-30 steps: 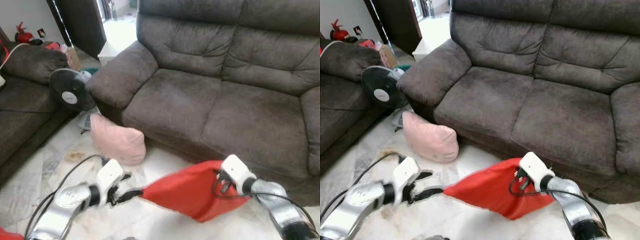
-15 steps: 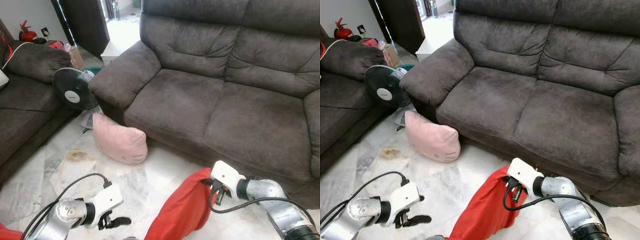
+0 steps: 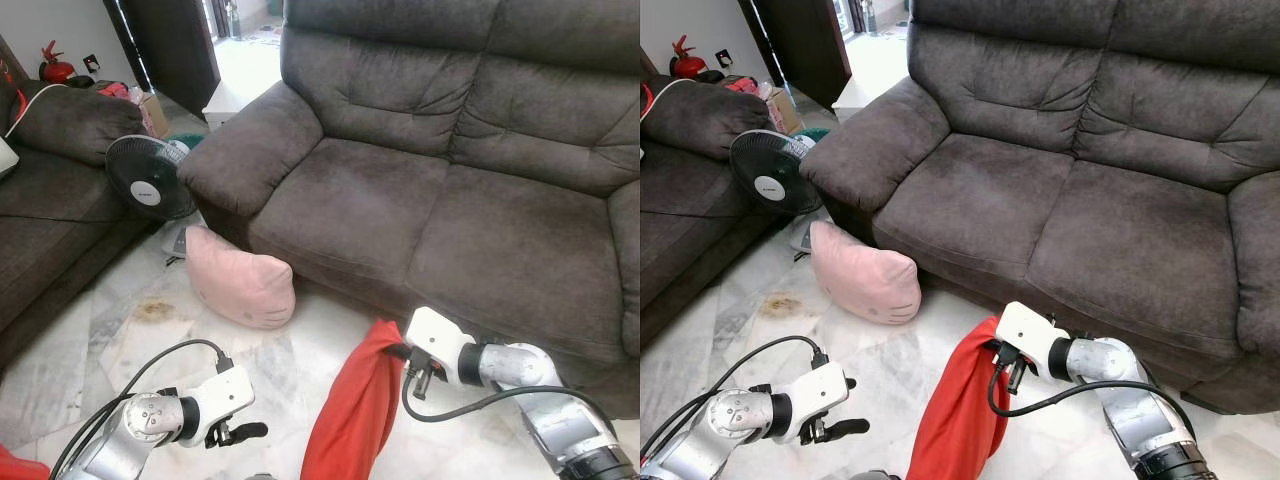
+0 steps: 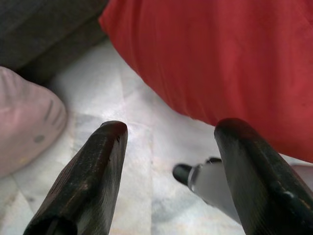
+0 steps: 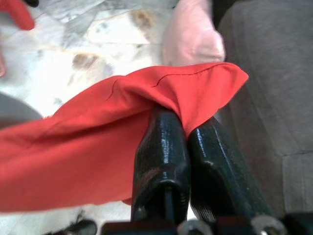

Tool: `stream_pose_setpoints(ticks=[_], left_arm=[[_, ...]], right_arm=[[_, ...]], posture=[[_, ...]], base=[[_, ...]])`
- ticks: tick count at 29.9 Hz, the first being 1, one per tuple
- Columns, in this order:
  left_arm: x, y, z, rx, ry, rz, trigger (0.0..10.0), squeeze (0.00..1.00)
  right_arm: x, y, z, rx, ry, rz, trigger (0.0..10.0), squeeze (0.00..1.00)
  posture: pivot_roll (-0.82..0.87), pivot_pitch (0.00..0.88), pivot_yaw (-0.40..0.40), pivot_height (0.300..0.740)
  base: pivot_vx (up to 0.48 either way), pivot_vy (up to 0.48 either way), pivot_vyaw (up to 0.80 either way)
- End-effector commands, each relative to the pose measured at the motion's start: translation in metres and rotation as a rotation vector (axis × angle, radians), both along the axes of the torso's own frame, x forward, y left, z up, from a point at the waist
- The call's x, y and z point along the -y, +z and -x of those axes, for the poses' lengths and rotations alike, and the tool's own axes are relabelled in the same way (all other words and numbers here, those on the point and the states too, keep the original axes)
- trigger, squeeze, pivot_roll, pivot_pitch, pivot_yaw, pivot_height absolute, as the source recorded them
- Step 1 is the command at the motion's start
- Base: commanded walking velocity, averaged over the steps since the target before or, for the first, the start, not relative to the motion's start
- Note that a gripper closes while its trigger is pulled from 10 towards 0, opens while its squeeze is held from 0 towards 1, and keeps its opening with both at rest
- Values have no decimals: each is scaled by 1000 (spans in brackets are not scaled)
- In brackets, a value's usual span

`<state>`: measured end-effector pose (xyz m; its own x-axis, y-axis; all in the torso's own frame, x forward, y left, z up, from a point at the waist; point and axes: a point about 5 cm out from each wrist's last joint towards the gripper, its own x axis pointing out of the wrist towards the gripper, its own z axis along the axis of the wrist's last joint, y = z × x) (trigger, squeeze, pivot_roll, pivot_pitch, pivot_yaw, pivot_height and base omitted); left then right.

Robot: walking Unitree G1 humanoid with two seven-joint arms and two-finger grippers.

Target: Move the pillow to the sofa from floor

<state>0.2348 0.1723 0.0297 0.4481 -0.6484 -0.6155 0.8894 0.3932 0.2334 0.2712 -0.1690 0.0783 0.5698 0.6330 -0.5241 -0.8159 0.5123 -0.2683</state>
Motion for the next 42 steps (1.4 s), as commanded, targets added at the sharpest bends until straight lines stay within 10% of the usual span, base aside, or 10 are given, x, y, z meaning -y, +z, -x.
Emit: stream_pose_setpoints(ticks=[1, 31, 42], left_arm=[[-5, 1, -5, 24, 31, 7, 10000, 0], [9, 21, -16, 58, 58, 144, 10000, 0], [9, 25, -19, 82, 92, 147, 10000, 0]], right_arm=[[-6, 29, -20, 162, -57, -60, 10000, 0], [-5, 28, -51, 228, -383, -74, 10000, 0], [28, 28, -65, 253, -701, -30, 10000, 0]], posture=[[113, 62, 34, 740], [122, 57, 22, 740], [118, 53, 20, 740]], base=[[0, 0, 0], [0, 0, 0], [0, 0, 0]])
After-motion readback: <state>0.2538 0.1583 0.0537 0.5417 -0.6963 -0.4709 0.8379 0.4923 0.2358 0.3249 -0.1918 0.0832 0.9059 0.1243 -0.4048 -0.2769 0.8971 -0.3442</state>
